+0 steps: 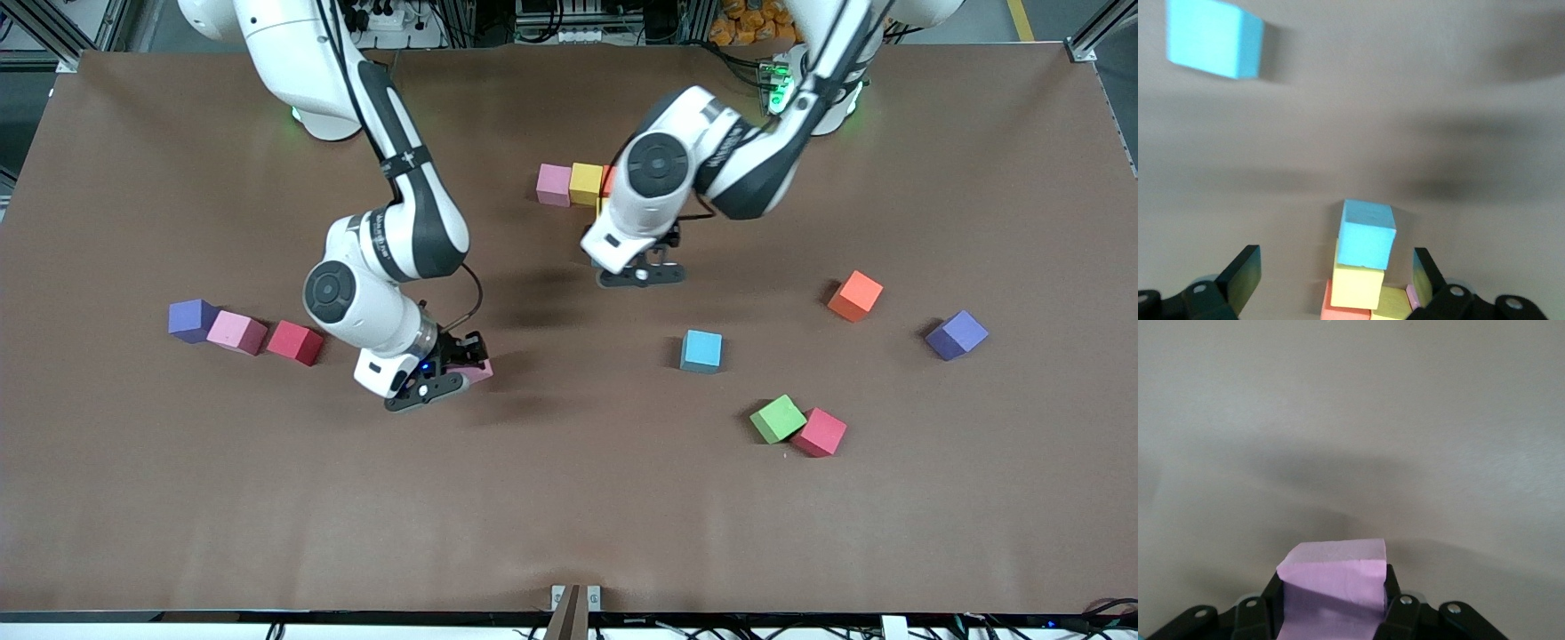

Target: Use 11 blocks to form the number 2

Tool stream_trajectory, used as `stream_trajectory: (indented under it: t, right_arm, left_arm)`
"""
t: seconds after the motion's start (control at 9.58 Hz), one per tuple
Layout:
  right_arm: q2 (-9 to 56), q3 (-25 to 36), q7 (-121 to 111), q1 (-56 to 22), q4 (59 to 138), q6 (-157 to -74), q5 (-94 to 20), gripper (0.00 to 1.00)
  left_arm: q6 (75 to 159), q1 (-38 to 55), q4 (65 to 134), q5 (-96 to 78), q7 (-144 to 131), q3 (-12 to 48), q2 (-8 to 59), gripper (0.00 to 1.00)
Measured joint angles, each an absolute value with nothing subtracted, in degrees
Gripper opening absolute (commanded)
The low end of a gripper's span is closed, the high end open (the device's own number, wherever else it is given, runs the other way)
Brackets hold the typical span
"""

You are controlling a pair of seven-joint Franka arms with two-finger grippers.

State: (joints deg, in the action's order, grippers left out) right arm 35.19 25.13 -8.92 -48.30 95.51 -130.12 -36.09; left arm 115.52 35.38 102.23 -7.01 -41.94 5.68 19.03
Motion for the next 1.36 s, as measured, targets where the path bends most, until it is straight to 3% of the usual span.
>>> stream_trajectory:
  t: [0.73, 1.36]
  right_arm:
    - [36.05, 33.14, 14.35, -68.36, 97.26, -135.45, -35.39, 0.16]
    - [39.27, 33.59, 35.94, -75.6, 97.26, -139.53, -23.55, 0.15]
  left_arm:
    - [117.04, 22.63, 102.65, -0.89, -30.64, 2.93, 15.6, 1.0]
    - [124.92, 18.5, 103.02, -0.97, -21.57, -1.86, 20.85, 1.0]
